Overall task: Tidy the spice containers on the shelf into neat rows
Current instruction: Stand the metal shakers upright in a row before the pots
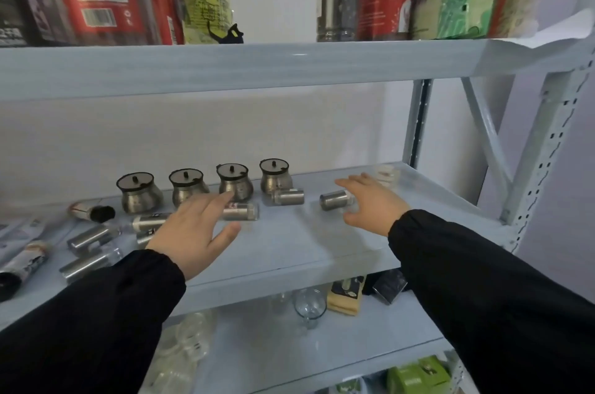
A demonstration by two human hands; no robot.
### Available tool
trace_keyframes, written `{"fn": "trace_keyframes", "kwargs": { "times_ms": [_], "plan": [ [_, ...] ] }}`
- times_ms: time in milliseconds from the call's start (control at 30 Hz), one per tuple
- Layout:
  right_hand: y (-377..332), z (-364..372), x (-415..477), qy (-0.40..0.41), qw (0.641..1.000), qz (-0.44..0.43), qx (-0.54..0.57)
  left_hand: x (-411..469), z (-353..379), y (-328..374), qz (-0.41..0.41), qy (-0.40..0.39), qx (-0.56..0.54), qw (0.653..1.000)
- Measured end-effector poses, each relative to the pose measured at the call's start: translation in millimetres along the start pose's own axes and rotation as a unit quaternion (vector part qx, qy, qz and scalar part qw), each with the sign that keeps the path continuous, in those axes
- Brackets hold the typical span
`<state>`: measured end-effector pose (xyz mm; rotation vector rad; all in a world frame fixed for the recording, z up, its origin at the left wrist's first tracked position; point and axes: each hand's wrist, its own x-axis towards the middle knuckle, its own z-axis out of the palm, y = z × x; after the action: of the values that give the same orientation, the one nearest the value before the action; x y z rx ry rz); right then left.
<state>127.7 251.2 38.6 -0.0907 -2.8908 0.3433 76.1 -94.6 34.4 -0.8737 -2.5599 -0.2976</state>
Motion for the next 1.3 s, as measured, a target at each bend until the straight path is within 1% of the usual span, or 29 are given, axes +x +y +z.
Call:
{"fn": "trace_keyframes", "kwargs": {
  "times_ms": [167,333,467,600,733,833,1033,1167,1300],
  "plan": [
    [-24,8,16,-0.01,0.998,0.047,-0.034,-7,-7,-43,0.019,0.001,-0.005,1.0],
    [-32,18,31,-0.027,0.993,0.104,-0.041,-10,-4,-93,0.016,-0.016,0.004,1.0],
    [-31,27,38,-0.034,0.99,0.132,-0.041,-3,3,-102,0.014,-0.031,-0.011,0.999],
    [-24,27,56,-0.06,0.988,0.113,-0.083,7,13,-88,0.042,-0.037,-0.032,0.998],
    [-16,25,76,-0.087,0.985,0.093,-0.119,10,21,-65,0.068,-0.038,-0.029,0.997],
    [-8,26,89,-0.106,0.98,0.068,-0.153,14,21,-50,0.073,-0.042,-0.019,0.996],
    [11,26,110,-0.144,0.971,0.023,-0.188,26,25,-26,0.041,-0.03,-0.012,0.999],
    [15,22,120,-0.17,0.964,-0.022,-0.205,29,33,-19,0.019,-0.029,-0.002,0.999],
    [8,7,134,-0.175,0.968,-0.068,-0.169,19,41,-11,-0.021,-0.024,0.013,0.999]
  ]
}}
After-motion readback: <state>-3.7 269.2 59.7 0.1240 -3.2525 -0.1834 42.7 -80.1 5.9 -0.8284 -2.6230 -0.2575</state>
